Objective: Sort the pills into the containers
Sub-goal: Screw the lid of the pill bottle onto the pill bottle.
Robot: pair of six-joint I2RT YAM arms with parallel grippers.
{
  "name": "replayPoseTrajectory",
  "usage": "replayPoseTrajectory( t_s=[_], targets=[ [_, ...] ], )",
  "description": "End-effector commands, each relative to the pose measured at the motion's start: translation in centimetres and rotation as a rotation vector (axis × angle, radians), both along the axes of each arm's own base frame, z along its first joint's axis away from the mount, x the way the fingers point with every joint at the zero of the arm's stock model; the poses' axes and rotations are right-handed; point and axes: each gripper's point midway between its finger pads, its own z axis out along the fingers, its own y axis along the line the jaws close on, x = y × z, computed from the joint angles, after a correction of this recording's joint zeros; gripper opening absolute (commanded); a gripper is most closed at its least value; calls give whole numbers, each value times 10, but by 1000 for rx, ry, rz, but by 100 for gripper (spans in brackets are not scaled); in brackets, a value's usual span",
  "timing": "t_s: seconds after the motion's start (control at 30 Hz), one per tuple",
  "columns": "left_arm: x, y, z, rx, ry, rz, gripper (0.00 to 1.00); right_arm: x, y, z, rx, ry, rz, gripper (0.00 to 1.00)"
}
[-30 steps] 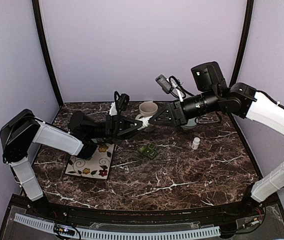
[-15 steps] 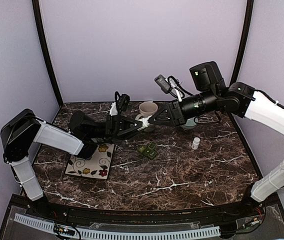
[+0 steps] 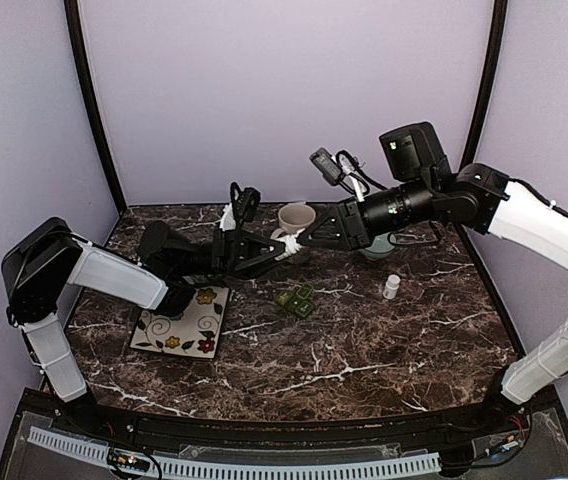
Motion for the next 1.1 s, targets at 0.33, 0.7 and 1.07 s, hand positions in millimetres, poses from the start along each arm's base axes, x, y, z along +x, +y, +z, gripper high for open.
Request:
replayPoseTrajectory(
  t_s=[0.33,0.7,1.07],
  targets=[
    [-18,10,37,-126,-148,-25,0,6,6,1,29,2,16,0],
    [-16,6,38,-121,-148,-43,0,1,10,-4,34,38,52,0],
    [-13,2,43,-131,-161,-52,0,0,14,-13,23,93,56,0]
  ],
)
